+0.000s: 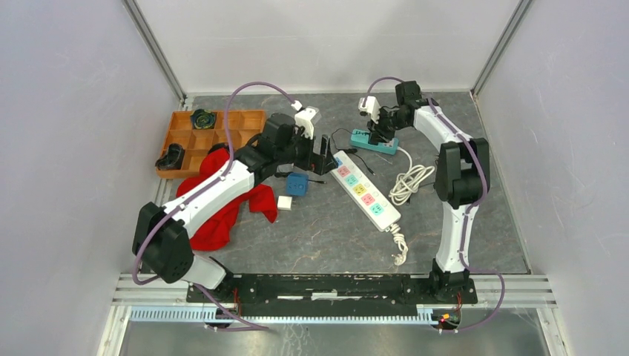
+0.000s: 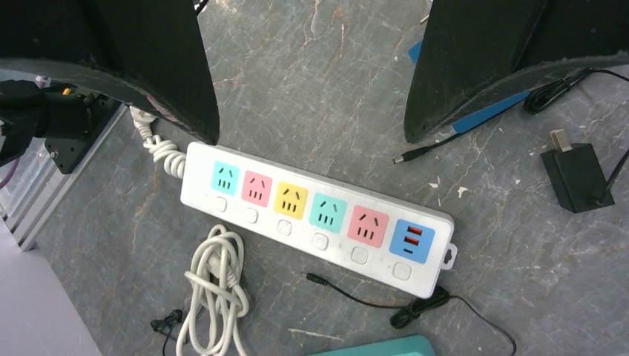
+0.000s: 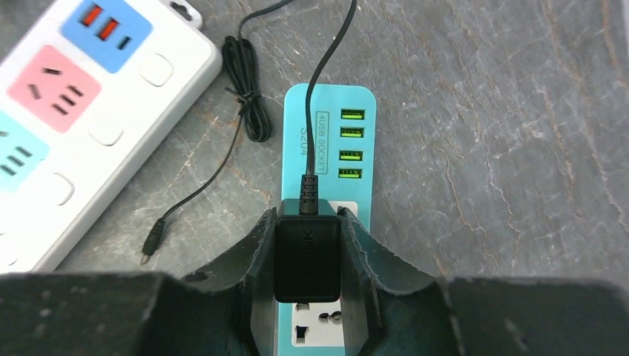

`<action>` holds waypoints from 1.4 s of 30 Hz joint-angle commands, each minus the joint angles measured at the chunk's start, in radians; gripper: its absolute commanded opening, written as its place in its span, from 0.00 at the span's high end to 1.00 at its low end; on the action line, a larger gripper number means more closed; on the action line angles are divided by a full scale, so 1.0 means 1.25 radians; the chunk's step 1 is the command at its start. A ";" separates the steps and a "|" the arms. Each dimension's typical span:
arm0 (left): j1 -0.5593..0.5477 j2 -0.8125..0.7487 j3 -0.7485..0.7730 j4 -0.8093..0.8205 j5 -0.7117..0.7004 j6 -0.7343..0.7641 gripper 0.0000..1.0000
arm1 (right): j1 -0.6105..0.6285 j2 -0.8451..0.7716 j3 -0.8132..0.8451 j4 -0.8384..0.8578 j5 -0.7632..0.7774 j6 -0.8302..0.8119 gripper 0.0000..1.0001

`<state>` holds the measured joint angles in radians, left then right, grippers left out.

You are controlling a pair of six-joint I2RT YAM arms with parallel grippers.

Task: Pull the plug off the socket

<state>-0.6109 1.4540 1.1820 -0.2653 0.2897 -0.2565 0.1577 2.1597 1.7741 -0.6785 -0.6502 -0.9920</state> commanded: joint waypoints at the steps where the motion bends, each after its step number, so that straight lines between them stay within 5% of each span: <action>1: -0.002 0.019 -0.030 0.069 0.021 -0.014 0.00 | -0.001 -0.149 -0.063 0.095 -0.067 -0.003 1.00; 5: 0.016 0.036 -0.099 0.213 0.052 -0.083 0.00 | -0.003 -0.211 -0.119 0.120 -0.109 0.008 1.00; 11: 0.050 0.126 -0.123 0.440 0.151 -0.360 0.01 | -0.007 -0.280 -0.220 0.162 -0.173 0.031 1.00; 19: 0.049 0.276 -0.145 0.739 0.112 -0.561 0.04 | -0.025 -0.318 -0.264 0.186 -0.238 0.066 1.00; 33: 0.035 0.470 -0.091 0.975 0.065 -0.676 0.13 | -0.039 -0.299 -0.277 0.168 -0.266 0.071 1.00; 42: 0.033 0.531 -0.051 1.018 0.054 -0.713 0.15 | -0.038 -0.294 -0.278 0.160 -0.287 0.071 1.00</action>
<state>-0.5652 2.0865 1.0676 0.9215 0.3889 -1.0889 0.1112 1.8118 1.4254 -0.4816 -0.9459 -0.9127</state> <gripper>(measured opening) 0.858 0.343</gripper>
